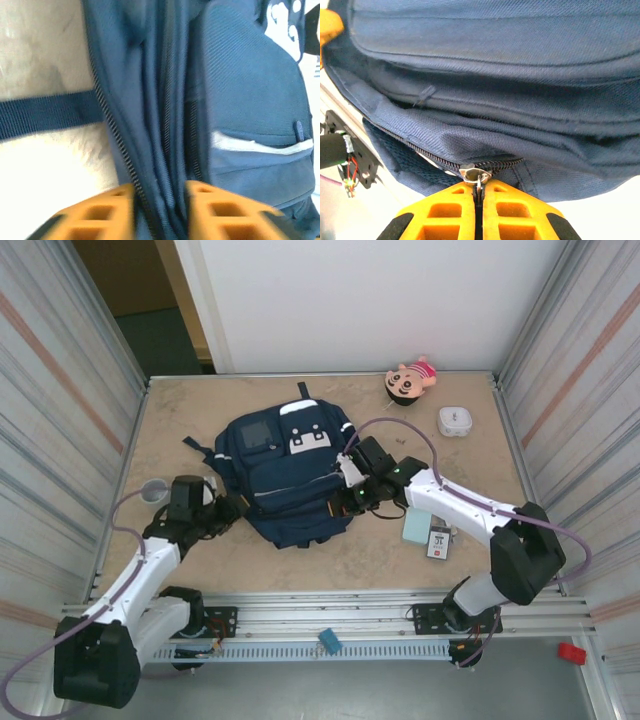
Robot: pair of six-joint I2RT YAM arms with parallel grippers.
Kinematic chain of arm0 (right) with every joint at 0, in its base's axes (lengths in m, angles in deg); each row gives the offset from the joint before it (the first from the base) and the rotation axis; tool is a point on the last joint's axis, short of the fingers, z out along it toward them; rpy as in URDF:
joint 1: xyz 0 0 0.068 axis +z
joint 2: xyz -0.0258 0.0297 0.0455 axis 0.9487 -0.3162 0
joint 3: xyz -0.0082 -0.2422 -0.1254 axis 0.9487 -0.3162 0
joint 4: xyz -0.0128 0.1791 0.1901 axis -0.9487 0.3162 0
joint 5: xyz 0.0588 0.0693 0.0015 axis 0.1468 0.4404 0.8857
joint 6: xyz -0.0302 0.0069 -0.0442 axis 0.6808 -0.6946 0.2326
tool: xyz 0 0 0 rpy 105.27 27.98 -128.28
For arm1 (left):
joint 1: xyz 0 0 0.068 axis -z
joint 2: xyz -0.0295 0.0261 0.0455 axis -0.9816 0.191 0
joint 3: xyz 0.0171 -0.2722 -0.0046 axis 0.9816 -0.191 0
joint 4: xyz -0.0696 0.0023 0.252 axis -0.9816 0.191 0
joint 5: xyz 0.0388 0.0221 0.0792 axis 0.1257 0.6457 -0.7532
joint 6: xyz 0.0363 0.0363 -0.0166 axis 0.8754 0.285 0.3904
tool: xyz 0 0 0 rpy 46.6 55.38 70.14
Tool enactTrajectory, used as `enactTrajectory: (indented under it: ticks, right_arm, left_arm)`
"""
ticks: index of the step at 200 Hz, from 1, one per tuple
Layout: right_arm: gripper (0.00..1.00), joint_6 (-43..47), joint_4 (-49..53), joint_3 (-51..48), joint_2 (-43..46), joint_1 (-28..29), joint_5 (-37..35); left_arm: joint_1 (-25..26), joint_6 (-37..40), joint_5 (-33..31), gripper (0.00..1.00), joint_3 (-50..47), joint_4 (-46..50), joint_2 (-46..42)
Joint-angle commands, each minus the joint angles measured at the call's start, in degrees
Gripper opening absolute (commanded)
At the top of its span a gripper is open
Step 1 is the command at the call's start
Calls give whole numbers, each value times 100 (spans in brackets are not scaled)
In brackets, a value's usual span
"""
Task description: Pack books, pencil case, and school supplies into a backpack
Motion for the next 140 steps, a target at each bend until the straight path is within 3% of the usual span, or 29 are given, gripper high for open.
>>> enactTrajectory:
  ticks: [1, 16, 33, 93, 127, 140]
  right_arm:
    - [0, 326, 174, 402, 137, 172, 31]
    - [0, 409, 289, 612, 72, 271, -7]
    - [0, 428, 268, 714, 83, 304, 43]
    - [0, 429, 101, 746, 242, 272, 368]
    - [0, 410, 56, 713, 302, 227, 506]
    - [0, 410, 25, 684, 348, 205, 589]
  left_arm:
    - [15, 842, -125, 55, 563, 188, -100]
    - [237, 1517, -322, 65, 880, 396, -204]
    - [563, 2370, -376, 69, 1136, 478, -301]
    - [2437, 5165, 118, 70, 1558, 240, 335]
    - [3099, 5828, -285, 70, 1897, 439, 1333]
    - [3108, 5796, -594, 59, 1973, 450, 1613]
